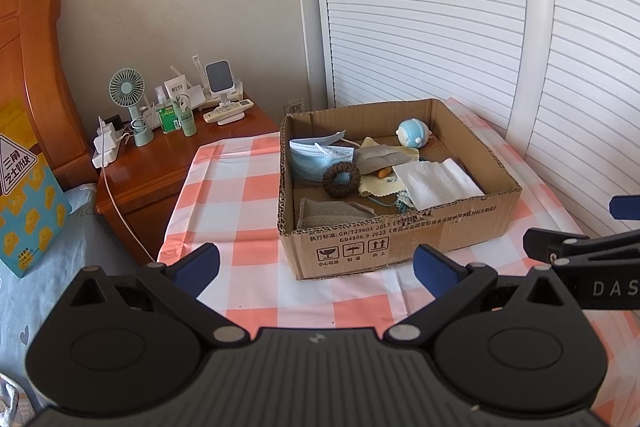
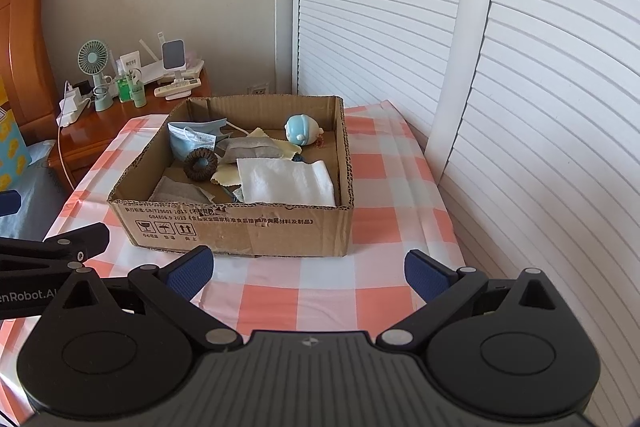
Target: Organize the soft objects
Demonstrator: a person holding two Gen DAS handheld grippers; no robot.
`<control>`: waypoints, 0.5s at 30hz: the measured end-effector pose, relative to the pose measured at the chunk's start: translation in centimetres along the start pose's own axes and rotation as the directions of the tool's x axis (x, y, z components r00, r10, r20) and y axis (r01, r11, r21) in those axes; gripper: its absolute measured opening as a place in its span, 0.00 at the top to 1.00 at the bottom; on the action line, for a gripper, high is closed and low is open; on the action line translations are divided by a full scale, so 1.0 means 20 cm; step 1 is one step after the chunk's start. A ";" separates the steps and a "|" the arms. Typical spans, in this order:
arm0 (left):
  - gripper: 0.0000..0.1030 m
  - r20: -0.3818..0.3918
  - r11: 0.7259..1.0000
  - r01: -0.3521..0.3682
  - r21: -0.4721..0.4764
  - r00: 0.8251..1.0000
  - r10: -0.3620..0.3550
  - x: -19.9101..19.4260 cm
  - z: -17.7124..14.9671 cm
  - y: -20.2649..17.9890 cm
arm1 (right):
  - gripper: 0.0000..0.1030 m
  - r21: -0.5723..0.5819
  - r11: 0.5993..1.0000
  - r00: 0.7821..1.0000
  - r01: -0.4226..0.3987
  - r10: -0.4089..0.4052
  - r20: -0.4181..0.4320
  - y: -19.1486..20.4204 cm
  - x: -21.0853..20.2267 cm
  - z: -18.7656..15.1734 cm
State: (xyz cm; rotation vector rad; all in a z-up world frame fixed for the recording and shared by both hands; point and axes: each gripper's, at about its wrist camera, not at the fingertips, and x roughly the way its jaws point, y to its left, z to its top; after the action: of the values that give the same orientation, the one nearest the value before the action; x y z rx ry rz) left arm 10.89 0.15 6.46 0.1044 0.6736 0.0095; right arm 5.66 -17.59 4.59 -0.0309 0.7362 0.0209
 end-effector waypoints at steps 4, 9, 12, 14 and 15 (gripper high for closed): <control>0.01 0.001 1.000 0.000 0.000 1.000 0.000 0.00 0.00 0.00 | 0.00 -0.001 1.000 1.000 0.002 -0.002 0.001 0.00 0.00 0.00; 0.01 0.000 1.000 -0.001 -0.001 1.000 0.001 0.00 0.00 0.00 | 0.00 -0.001 1.000 1.000 0.002 -0.002 0.002 0.00 0.00 0.00; 0.01 -0.001 1.000 -0.001 -0.001 1.000 0.001 0.00 0.00 0.00 | 0.00 0.001 1.000 1.000 0.005 -0.005 0.001 0.00 0.00 0.00; 0.01 -0.001 1.000 -0.001 -0.002 1.000 0.001 0.00 0.00 0.00 | 0.00 0.002 1.000 1.000 0.005 -0.005 0.001 0.00 0.00 0.00; 0.01 -0.002 1.000 -0.001 -0.002 1.000 0.001 0.00 0.00 0.00 | 0.00 0.001 1.000 1.000 0.005 -0.005 0.001 0.00 0.00 0.00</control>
State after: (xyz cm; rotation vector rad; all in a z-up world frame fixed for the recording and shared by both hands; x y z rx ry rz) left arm 10.92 0.21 6.54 0.1029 0.6753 0.0113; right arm 5.65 -17.63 4.68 -0.0320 0.7351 0.0157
